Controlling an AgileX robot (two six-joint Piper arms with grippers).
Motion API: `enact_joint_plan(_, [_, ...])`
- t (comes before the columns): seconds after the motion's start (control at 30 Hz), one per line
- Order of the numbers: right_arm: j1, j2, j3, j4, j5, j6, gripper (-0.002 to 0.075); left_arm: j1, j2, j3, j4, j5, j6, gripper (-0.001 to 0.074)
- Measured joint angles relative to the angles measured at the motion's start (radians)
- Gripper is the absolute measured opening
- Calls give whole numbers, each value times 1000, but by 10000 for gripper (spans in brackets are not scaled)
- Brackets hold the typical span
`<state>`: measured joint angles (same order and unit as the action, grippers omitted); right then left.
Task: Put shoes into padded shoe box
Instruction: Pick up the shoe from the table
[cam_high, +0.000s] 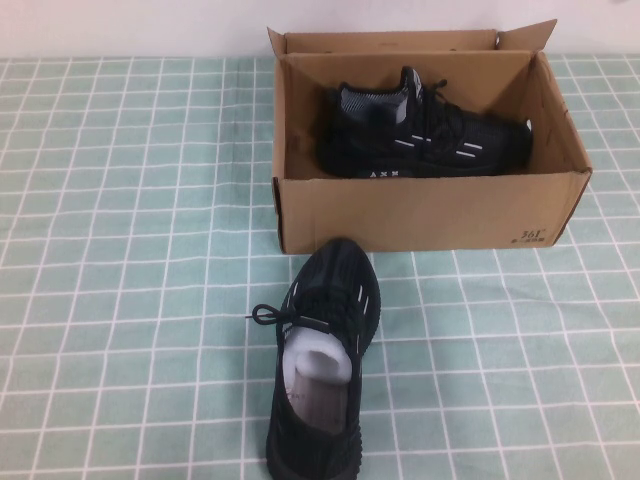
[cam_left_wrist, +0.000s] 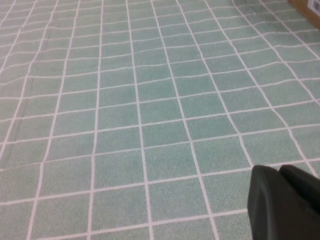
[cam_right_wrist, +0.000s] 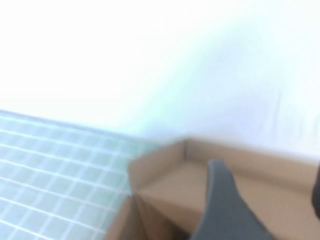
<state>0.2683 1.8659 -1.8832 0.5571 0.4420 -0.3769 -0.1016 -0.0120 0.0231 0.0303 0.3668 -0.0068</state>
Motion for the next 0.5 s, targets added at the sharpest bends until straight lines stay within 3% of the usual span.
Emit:
enact_joint_plan(0.1, [0,-126,0,-33,62,-27,295,0,0,0,0,0,0,-4])
enact_joint_plan(0.13, [0,-166,-2,-46,85,-29,174,0,0,0,0,0,0,-4])
enact_joint_plan(0.17, [0,-206,-4,-61,109,-31,234,0,0,0,-5,0,0,-4])
enact_joint_plan(0.23, [0,-275,-6,-90,153,-35,151,0,0,0,-14,0,0,-4])
enact_joint_plan(0.27, [0,-312,-6,-108,176,-35,-7,0,0,0,-14,0,0,-4])
enact_joint_plan(0.5, [0,-523,-8,-217,241,-16,0,0,0,0,-24,0,0,-4])
